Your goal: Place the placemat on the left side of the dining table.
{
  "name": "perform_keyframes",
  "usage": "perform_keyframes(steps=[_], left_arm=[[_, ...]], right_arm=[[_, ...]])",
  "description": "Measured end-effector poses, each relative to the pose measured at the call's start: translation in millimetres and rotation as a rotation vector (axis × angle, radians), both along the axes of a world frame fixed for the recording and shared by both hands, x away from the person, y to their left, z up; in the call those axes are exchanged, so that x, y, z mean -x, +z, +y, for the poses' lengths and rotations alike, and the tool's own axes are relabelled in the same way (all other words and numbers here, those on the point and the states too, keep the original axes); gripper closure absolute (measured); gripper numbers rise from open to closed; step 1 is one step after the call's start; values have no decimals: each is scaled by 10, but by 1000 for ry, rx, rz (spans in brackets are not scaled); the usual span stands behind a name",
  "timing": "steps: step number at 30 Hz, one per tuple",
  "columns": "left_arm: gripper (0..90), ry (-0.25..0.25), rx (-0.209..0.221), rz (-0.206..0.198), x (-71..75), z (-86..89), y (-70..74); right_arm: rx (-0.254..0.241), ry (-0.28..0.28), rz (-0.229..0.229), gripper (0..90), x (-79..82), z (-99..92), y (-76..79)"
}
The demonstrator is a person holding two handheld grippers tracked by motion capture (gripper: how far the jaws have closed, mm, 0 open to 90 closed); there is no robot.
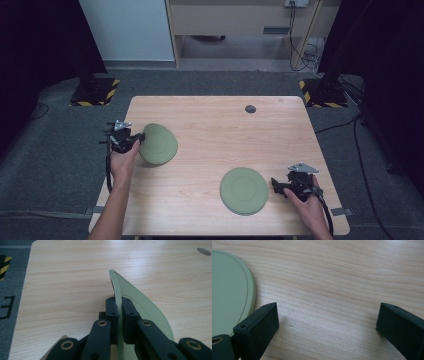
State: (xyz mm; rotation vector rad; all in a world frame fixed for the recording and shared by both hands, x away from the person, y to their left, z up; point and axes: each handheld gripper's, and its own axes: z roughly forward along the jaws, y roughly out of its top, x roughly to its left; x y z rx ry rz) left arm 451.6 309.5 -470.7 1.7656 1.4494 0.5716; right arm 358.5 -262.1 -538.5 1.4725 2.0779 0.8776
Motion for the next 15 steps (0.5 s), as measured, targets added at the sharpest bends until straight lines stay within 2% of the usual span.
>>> perform_keyframes(steps=[3,7,15], left_arm=[[854,-1,-21,12,-24,45,-40],[854,19,-14,22,-43,94,-81],[853,22,-34,28,-67,103,-107]], right_arm=[[0,0,0,46,0,0,0],[0,0,0,46,0,0,0],[-1,2,0,46,0,-1,0]])
